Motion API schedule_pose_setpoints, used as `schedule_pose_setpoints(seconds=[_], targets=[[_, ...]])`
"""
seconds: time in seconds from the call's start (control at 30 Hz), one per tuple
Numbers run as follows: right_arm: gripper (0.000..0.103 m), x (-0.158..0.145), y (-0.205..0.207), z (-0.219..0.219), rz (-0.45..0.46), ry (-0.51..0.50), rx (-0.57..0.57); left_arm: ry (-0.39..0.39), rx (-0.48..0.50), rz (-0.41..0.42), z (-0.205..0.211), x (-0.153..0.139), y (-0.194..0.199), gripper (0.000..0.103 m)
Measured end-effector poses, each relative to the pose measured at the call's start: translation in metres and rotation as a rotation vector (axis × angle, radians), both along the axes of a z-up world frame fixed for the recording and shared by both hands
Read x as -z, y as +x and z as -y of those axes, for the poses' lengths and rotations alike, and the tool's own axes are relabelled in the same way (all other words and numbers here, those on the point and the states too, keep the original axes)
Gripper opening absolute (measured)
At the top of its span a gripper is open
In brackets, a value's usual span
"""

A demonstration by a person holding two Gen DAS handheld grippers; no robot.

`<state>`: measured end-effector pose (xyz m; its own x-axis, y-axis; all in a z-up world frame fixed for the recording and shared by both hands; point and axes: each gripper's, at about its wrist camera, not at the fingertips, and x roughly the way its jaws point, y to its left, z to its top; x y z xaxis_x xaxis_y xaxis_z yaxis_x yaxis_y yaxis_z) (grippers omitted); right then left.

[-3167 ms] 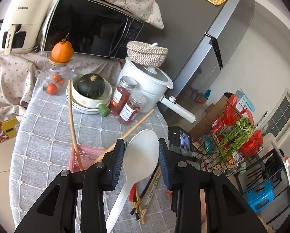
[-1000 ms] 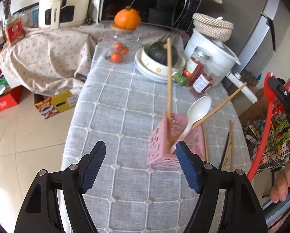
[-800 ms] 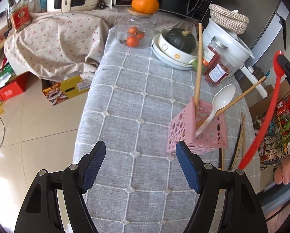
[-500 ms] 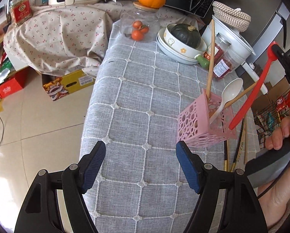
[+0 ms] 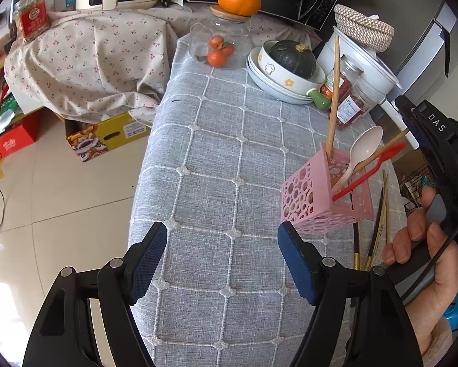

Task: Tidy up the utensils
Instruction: 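Carry the red spoon to the pink basket and open the right tool, then grasp a wooden chopstick from the remaining pile with the left tool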

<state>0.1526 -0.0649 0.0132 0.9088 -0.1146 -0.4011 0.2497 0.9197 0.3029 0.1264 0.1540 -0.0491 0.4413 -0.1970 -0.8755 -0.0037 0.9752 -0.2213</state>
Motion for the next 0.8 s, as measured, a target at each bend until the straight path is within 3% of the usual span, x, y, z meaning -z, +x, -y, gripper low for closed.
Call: schedule_pose_setpoints(seconds=[0.23, 0.43, 0.8], targets=[[0.046, -0.024, -0.021, 0.014, -0.055, 0.034, -0.154, 0.008, 0.046, 0.006, 0.015, -0.002, -0.006, 0.077], [0.064, -0.033, -0.051, 0.033, -0.122, 0.001, -0.259, 0.017, 0.087, 0.003, 0.037, -0.002, -0.014, 0.079], [0.077, -0.017, -0.084, 0.126, -0.271, 0.037, -0.185, 0.086, 0.164, 0.010, 0.094, -0.007, -0.030, 0.085]])
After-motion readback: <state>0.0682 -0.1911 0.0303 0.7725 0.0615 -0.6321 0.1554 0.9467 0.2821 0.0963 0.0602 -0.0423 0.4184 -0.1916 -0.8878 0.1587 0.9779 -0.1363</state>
